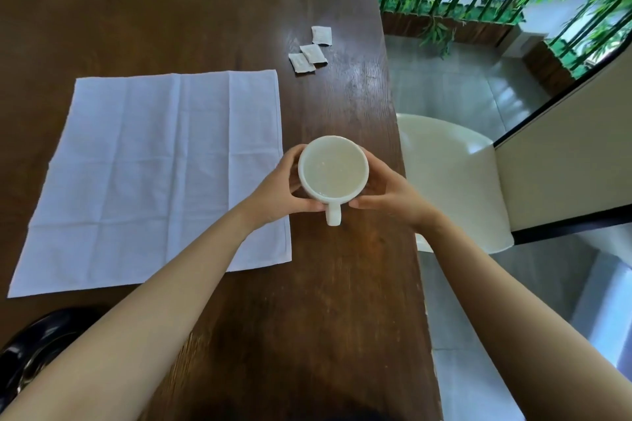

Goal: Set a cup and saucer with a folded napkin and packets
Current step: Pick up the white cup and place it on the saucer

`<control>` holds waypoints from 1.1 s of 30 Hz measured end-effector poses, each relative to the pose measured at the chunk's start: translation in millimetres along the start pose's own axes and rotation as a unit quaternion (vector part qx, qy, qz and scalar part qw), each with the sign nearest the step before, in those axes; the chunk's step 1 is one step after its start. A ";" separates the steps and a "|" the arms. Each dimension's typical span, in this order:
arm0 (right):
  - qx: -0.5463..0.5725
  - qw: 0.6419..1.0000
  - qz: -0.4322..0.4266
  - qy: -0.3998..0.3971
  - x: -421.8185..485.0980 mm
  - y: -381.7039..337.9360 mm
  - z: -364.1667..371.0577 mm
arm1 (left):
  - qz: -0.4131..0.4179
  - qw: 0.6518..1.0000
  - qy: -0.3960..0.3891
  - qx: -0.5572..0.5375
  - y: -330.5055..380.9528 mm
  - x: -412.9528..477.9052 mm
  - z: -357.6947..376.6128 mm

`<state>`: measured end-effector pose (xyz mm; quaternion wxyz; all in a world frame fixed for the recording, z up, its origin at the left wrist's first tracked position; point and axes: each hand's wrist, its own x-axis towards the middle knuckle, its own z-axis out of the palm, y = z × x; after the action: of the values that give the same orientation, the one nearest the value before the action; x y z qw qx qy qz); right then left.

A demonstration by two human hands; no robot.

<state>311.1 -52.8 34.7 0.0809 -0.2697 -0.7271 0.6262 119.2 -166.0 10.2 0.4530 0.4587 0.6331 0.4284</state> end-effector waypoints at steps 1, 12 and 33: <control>-0.002 1.000 -0.009 -0.007 2.1 -6.9 0.7 | 0.005 1.000 0.012 -0.005 2.9 -3.5 -3.5; -0.030 0.992 -0.070 -0.097 31.3 -73.8 41.0 | 0.045 0.983 0.166 -0.059 27.5 -68.5 -46.4; -0.078 0.937 -0.078 -0.331 38.6 -102.6 243.8 | -0.028 0.857 0.509 -0.071 -22.6 -275.0 -82.7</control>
<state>137.7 -252.3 74.7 -0.1366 0.0045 -0.7780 0.6133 81.3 -447.7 56.5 0.1103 0.1251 0.7558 0.6333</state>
